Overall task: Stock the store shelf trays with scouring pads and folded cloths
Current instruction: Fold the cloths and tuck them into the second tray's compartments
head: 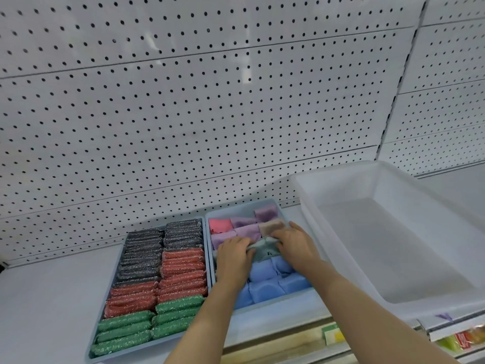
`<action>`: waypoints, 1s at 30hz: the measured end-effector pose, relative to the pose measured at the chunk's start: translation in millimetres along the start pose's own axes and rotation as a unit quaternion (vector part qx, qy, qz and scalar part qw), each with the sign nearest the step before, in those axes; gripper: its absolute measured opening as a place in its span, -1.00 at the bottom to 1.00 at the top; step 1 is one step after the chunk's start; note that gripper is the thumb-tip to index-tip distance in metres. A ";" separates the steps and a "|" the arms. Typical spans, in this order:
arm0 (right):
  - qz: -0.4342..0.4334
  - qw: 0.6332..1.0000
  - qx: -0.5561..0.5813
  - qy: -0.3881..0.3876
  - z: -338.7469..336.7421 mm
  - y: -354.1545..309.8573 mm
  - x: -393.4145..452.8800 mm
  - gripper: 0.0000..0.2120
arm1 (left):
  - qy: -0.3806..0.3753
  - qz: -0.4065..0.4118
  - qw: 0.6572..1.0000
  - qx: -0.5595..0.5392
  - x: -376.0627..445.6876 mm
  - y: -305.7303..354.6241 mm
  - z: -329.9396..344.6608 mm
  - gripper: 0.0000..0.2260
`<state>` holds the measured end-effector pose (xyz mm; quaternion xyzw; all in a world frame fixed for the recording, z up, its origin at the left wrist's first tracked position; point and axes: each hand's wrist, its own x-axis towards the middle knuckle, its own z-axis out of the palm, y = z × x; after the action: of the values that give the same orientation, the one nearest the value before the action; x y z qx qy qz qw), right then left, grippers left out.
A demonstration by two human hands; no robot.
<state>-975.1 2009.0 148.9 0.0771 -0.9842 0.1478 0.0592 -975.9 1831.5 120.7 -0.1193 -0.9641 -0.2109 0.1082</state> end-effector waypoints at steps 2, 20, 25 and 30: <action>-0.001 1.000 -0.007 -0.003 -1.5 -1.3 -0.9 -0.77 | -0.007 -0.001 1.000 0.008 -1.7 0.6 -1.7 -0.83; 0.083 0.994 -0.059 0.050 7.7 -33.5 -101.9 -0.15 | 0.041 -0.316 0.935 0.157 -150.1 -89.0 -107.3 -0.36; 0.076 0.992 -0.095 0.017 8.0 -33.1 -103.2 -0.20 | 0.009 -0.359 0.922 0.141 -149.3 -93.7 -111.0 -0.30; 0.065 0.991 -0.115 0.033 10.1 -35.3 -114.3 -0.21 | -0.010 -0.376 0.916 0.138 -151.9 -94.0 -113.3 -0.29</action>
<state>-857.9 1987.9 133.3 0.0011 -0.9951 0.0392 0.0904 -839.9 1671.5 146.1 0.2660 -0.9585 -0.0992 0.0263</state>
